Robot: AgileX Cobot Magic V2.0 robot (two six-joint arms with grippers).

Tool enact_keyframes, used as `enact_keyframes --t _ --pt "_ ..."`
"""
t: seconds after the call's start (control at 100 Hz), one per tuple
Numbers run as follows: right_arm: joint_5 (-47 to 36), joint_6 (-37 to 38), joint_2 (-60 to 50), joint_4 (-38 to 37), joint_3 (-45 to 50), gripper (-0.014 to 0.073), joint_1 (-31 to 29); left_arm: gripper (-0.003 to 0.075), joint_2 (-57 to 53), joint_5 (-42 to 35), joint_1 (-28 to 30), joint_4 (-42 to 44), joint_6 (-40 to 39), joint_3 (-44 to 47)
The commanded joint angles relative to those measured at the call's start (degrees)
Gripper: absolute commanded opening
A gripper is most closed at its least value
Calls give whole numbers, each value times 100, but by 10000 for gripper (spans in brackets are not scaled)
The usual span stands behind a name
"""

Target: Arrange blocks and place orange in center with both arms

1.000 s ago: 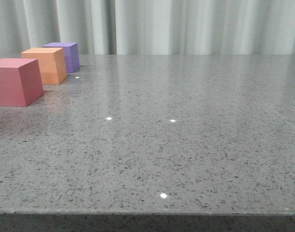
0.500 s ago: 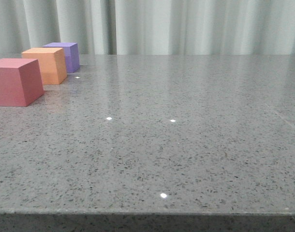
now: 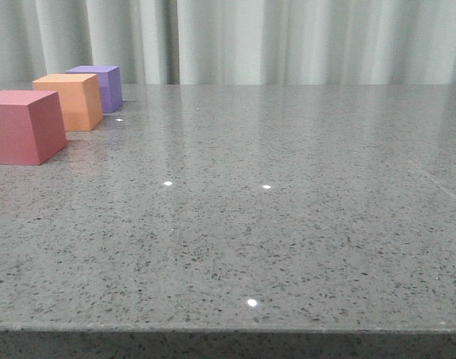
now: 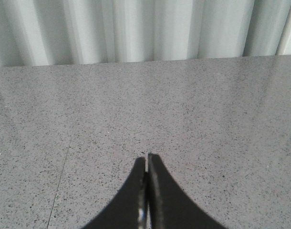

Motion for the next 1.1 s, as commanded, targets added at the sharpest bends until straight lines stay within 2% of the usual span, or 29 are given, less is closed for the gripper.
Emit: enact_keyframes --t 0.0,0.22,0.53,0.84,1.09 --pt "-492 -35 23 -20 -138 -66 -31 -19 13 -475 14 -42 -24 -154" --pt "-492 -35 23 -20 -138 -66 -31 -19 -17 -578 14 -42 -24 -127" --pt "-492 -35 23 -20 -138 -66 -31 -19 -327 -2309 132 145 -24 828" --pt "-492 -35 23 -20 -138 -66 -31 -19 -1240 -2472 740 281 -24 2173" --pt "-492 -35 23 -20 -138 -66 -31 -19 -2329 -2472 907 240 -24 3198"
